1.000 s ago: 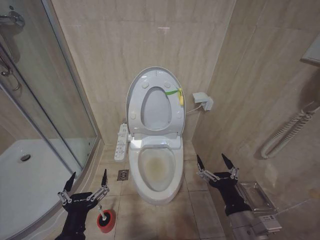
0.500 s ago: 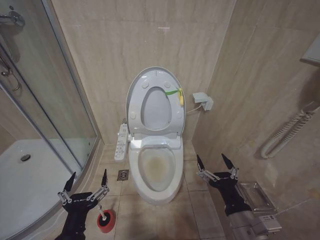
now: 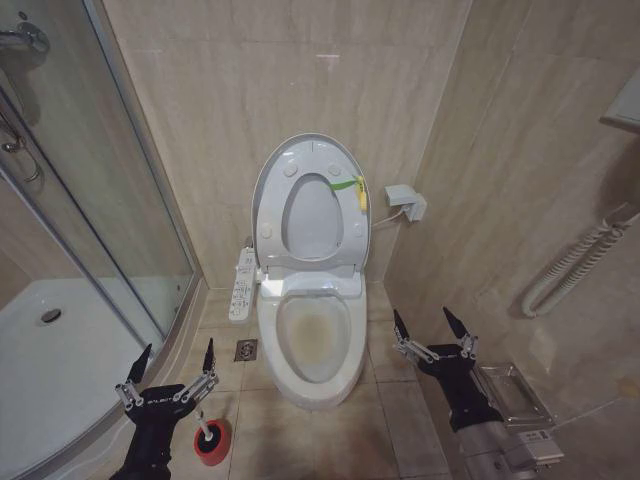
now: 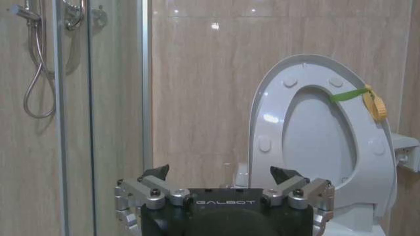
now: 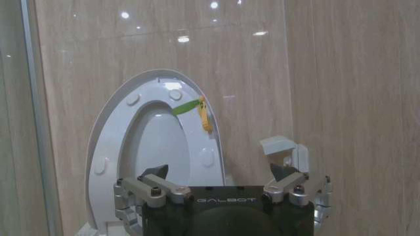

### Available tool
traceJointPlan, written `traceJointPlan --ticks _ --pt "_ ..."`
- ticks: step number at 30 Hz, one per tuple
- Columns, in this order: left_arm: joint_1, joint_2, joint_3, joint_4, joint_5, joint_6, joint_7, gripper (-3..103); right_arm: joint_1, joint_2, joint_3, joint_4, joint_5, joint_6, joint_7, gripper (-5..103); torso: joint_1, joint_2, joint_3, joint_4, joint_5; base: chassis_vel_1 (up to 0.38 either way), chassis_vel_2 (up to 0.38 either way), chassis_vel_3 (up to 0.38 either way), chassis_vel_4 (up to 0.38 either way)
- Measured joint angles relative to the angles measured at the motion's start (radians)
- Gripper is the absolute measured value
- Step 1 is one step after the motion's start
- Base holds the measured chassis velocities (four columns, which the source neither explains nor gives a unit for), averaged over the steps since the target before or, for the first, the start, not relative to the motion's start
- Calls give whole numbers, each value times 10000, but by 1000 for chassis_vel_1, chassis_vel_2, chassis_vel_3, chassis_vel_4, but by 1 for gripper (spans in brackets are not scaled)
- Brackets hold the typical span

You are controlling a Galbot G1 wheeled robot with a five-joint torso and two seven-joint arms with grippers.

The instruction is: Open the toilet lid, clean the toilet bowl with a toilet brush, close the toilet lid, and flush.

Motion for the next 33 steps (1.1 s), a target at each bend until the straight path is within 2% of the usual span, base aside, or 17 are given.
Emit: traceJointPlan --ticks 33 --pt "0 0 0 0 0 0 0 100 0 0 0 0 0 0 0 100 2 0 0 0 0 0 0 0 0"
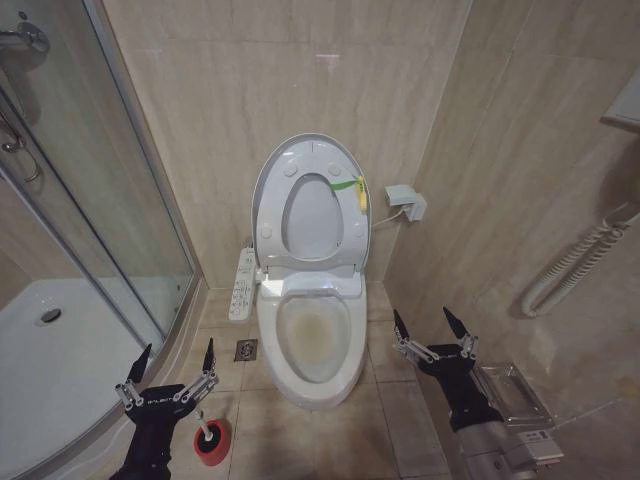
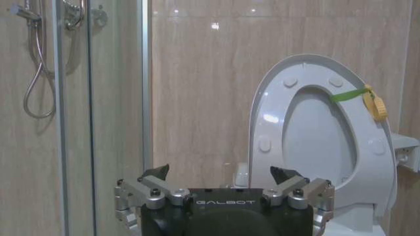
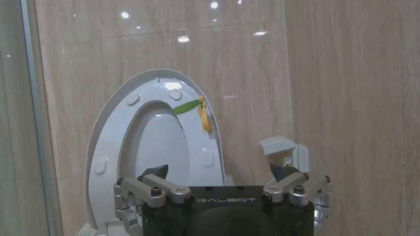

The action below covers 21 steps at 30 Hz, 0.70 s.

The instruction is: Open the toilet lid, clean the toilet bowl with a toilet brush, close the toilet lid, and flush.

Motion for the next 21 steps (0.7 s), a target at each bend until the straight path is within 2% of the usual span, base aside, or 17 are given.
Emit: traceJointPlan --ticks 21 --pt "0 0 0 0 0 0 0 100 123 21 0 -162 -21 1 -2 100 -1 1 0 -2 -2 0 0 0 0"
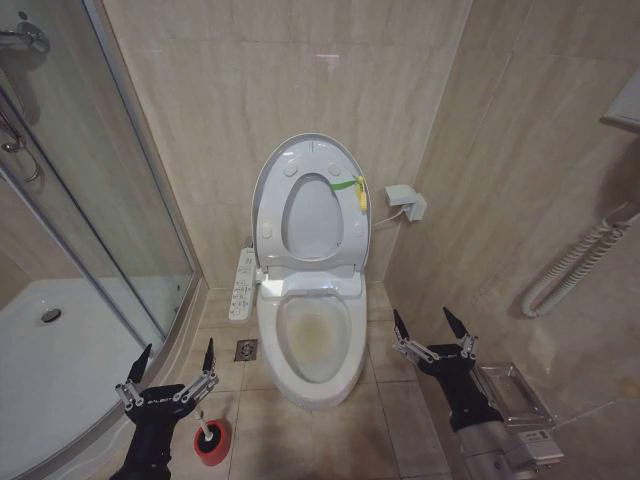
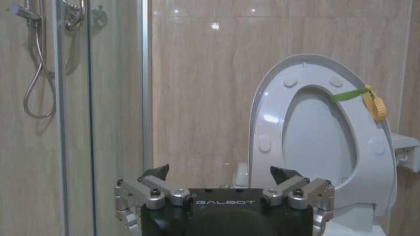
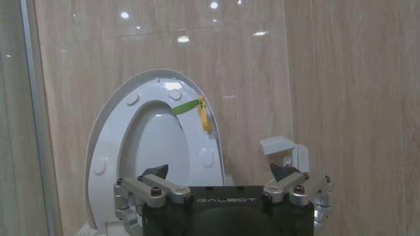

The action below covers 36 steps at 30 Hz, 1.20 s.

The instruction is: Open the toilet lid, clean the toilet bowl with a toilet brush, close the toilet lid, and flush.

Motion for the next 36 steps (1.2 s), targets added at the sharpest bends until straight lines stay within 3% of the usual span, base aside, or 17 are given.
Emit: traceJointPlan --ticks 13,14,17,21,22,24,30,36 --pt "0 0 -1 0 0 0 -1 100 2049 419 -7 -2658 -414 -132 -103 100 0 -3 3 6 6 0 0 0 0" --pt "-1 0 0 0 0 0 -1 100 2221 441 0 -2783 -415 -230 -101 100 -1 -2 1 -2 0 0 0 0 0" --pt "-1 1 0 -1 0 0 0 100 3079 552 32 -3237 -375 -732 -94 100 -1 -3 2 2 6 0 0 0 0" --pt "-1 0 0 0 0 0 -1 100 3645 596 62 -3381 -310 -972 -94 100 1 -3 2 8 3 0 0 0 0" --pt "-1 1 -1 0 0 0 -1 100 3889 654 134 -3345 -120 -1363 -87 100 0 -3 2 -3 3 0 0 0 0" --pt "-1 0 0 0 0 0 0 100 4494 742 292 -3128 291 -2102 -70 100 1 -2 1 8 1 0 0 0 0" --pt "-1 1 0 0 0 0 0 100 4412 624 330 -2885 459 -2286 -165 100 0 -2 0 -3 1 0 0 0 0" --pt "-1 1 0 0 0 0 0 100 4567 489 290 -3195 539 -2113 -265 100 0 -2 0 2 3 0 0 0 0"
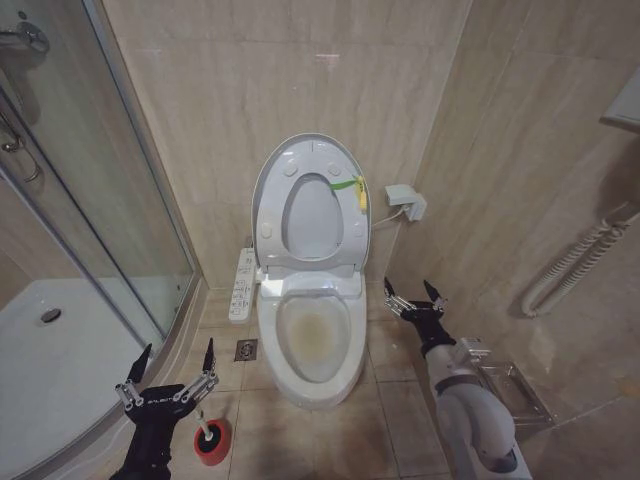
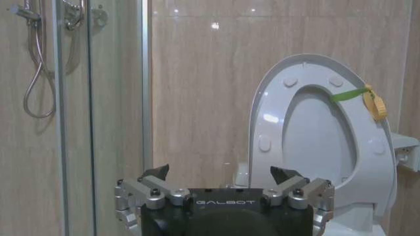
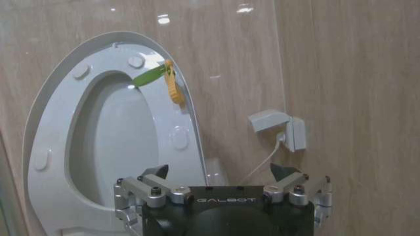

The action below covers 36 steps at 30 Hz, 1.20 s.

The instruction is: Open the toilet lid, clean the toilet bowl with a toilet brush, close the toilet lid, and flush.

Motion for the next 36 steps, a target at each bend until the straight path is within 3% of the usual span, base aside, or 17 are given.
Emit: traceJointPlan --ticks 12,36 --pt "0 0 0 0 0 0 0 100 191 -180 111 -1238 -56 1414 -729 100 0 1 0 0 0 0 0 0 0" --pt "0 0 0 0 0 0 0 100 259 -81 189 -1123 116 1743 -633 100 1 1 0 -1 0 -39 37 36 -39"
